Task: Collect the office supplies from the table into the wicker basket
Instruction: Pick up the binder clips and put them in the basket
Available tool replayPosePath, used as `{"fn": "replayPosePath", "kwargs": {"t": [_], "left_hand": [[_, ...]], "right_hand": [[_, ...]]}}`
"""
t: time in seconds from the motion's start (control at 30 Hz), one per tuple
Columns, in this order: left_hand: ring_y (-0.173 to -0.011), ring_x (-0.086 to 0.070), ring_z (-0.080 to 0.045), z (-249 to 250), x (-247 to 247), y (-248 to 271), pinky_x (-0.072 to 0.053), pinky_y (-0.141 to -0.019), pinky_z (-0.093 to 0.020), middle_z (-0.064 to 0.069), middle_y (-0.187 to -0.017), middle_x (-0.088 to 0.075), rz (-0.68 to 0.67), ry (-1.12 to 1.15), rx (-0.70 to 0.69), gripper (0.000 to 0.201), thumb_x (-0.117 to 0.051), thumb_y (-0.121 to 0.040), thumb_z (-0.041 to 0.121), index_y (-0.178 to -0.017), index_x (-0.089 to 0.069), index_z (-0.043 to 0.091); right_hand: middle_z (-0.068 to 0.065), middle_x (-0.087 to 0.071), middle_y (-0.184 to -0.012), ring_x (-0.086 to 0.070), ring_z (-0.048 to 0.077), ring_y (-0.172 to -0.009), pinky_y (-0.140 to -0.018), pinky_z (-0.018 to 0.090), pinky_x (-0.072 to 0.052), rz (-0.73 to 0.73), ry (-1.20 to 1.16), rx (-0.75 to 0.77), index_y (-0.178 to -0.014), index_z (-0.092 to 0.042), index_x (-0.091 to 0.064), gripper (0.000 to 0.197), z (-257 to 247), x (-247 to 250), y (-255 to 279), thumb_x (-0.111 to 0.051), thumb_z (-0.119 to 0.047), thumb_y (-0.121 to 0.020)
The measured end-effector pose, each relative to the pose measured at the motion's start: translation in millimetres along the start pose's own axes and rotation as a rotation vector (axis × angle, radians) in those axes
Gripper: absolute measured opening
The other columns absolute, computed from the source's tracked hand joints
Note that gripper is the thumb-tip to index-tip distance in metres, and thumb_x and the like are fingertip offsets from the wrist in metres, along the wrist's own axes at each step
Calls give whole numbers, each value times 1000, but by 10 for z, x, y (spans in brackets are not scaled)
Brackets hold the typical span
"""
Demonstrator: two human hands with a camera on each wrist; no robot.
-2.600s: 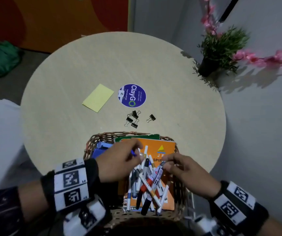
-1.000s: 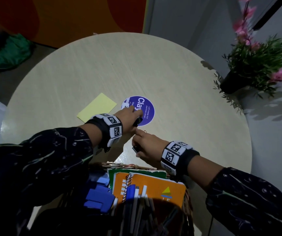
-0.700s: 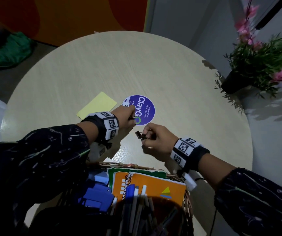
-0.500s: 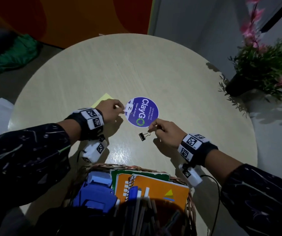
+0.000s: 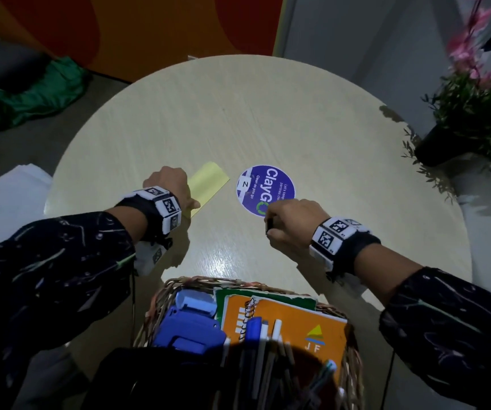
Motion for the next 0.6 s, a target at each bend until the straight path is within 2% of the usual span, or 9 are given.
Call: {"fn": "replayPosePath", "kwargs": {"t": [0.1, 0.2, 0.23, 0.3, 0.37, 0.43, 0.5, 0.53, 0.6], "left_hand": [[-52, -52, -20, -34, 43, -17, -41, -53, -26, -6, -60, -56, -43, 69, -70, 51, -79, -61, 52, -71, -60, 5], [-69, -56, -30, 53, 142, 136, -40, -63, -33, -14, -78, -62, -92, 117, -203, 43, -71, -75, 44, -91, -66, 4], [-77, -56, -31, 119, 211, 248, -38, -66, -32, -16, -85, -61, -102, 136, -261, 38, -67, -81, 38, -99, -65, 4], [-77, -53, -28, 265, 401, 540, -36, -62, -29, -14, -85, -58, -120, 232, -398, 20, -60, -87, 26, -98, -64, 9], [-69, -55, -24, 328, 569, 919, -41, -55, -27, -11, -81, -60, -186, 432, -501, 6, -58, -89, 16, -92, -62, 13], [-63, -61, -16, 346, 605, 1344, -49, -52, -18, -5, -76, -67, -321, 667, -514, 9, -59, -88, 10, -91, -65, 14], [-58, -62, -13, 317, 429, 1760, -49, -48, -13, 0, -68, -71, -507, 867, -444, 5, -65, -80, 11, -84, -68, 10], [-62, -61, -17, 324, 306, 1950, -49, -51, -15, -3, -70, -71, -586, 925, -418, 11, -66, -74, 15, -81, -68, 7], [-77, -59, -23, 355, 43, 2286, -48, -69, -26, -12, -86, -70, -690, 981, -387, 22, -64, -74, 19, -84, -68, 1]], "right_hand": [[-7, -59, -78, -55, 24, -74, -64, 31, -40, 12, -166, -79, -91, -23, -57, 21, 38, 260, 237, -63, -36, -75], [3, -61, -76, -54, 26, -72, -68, 38, -45, 22, -498, -110, -82, -18, -52, 18, -59, 482, 669, -60, -32, -73], [6, -62, -78, -55, 22, -70, -66, 37, -43, 3, -631, -143, -80, -17, -49, 15, -96, 498, 837, -56, -29, -74], [-4, -53, -71, -47, 7, -59, -58, 26, -35, -69, -837, -220, -79, -18, -45, 10, -173, 443, 1178, -49, -27, -80], [-8, -42, -66, -37, 9, -55, -55, 24, -29, -143, -949, -294, -78, -21, -43, 15, -268, 334, 1507, -46, -35, -74], [-9, -41, -66, -34, 12, -56, -55, 28, -30, -167, -971, -345, -78, -23, -45, 18, -347, 217, 1763, -45, -40, -70], [-8, -44, -69, -38, 14, -62, -62, 31, -32, -160, -965, -401, -79, -25, -49, 12, -429, 95, 1941, -45, -36, -78], [-7, -46, -73, -40, 15, -67, -66, 32, -34, -149, -979, -426, -82, -24, -51, 10, -463, 26, 2004, -46, -33, -84], [-4, -52, -89, -47, 16, -78, -74, 33, -40, -156, -999, -463, -99, -20, -56, 11, -547, -97, 2120, -48, -21, -91]]}}
Point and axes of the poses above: each hand's wrist, its own y-axis away from the middle knuckle, its own x-axis out of the back of the hand, z = x × y, the point moved 8 cm from there along -y, towards the middle knuckle
